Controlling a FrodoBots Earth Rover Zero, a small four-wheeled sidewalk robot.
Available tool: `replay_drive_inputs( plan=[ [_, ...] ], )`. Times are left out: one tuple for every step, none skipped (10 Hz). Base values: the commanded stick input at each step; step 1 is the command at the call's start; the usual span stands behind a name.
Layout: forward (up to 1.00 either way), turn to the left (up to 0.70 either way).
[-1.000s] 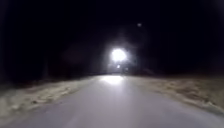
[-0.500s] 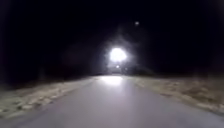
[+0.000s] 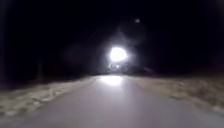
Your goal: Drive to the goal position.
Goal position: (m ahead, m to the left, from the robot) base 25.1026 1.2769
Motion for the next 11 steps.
replay_drive_inputs(
  plan=[
    [0.85, 0.00],
    [0.85, 0.00],
    [0.85, 0.00],
    [0.85, 0.00],
    [0.85, 0.00],
    [0.85, 0.00],
    [0.85, 0.00],
    [0.85, 0.00],
    [0.85, 0.00],
    [0.85, 0.00],
    [0.85, 0.00]
  ],
)
